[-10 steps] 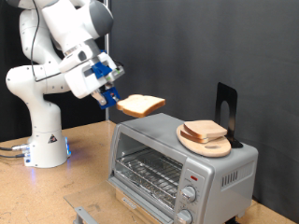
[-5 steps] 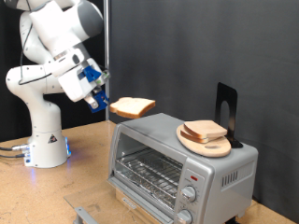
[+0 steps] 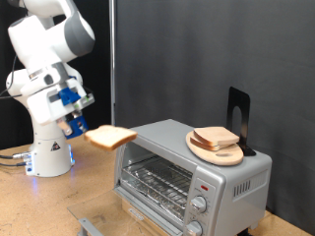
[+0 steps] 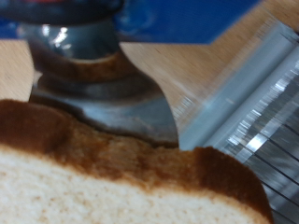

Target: Make a piece of toast with the oven

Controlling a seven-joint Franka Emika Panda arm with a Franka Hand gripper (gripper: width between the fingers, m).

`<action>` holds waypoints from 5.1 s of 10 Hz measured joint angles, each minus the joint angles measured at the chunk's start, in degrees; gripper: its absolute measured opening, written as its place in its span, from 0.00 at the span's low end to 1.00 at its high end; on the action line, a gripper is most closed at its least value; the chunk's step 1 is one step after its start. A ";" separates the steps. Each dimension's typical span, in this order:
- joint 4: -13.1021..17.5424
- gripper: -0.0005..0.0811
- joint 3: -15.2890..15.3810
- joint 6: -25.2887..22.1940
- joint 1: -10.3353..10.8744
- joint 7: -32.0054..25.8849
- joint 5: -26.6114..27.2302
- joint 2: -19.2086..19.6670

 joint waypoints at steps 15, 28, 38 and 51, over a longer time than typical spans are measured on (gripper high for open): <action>10.47 0.54 6.49 12.08 3.14 -9.03 -2.87 24.35; 3.13 0.54 18.79 8.69 2.26 8.15 -17.63 16.98; 2.83 0.54 16.10 8.50 0.41 7.23 -13.53 14.44; 3.89 0.54 7.66 3.66 -1.48 4.08 -9.21 11.50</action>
